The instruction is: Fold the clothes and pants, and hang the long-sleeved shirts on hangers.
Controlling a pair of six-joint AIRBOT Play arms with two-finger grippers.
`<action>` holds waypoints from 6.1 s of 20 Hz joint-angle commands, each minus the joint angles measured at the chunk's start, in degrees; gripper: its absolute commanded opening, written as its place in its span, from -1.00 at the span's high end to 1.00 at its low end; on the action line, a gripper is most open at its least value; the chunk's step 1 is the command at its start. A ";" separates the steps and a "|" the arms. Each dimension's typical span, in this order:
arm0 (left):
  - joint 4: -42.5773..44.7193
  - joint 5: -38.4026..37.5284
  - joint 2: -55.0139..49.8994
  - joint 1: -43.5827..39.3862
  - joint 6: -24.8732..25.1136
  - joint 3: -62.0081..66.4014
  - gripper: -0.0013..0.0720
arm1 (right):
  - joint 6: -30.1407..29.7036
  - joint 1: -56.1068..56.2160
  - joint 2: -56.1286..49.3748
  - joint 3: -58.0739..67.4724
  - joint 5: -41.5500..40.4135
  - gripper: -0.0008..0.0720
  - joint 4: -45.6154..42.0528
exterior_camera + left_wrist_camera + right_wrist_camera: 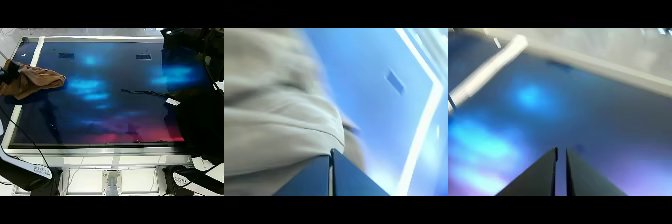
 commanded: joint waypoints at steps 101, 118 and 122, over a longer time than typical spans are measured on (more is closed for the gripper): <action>31.61 -28.17 35.23 -13.20 -11.34 -40.46 -0.56 | 4.50 32.09 -50.45 18.99 10.91 0.89 -38.86; 31.36 -28.26 35.23 -13.20 -11.37 -40.46 -0.57 | 17.29 -8.66 -36.83 21.24 20.02 0.89 -35.06; 31.19 -28.20 35.23 -13.20 -11.37 -40.46 -0.56 | 21.57 -18.38 -36.87 20.15 19.54 -0.50 -16.00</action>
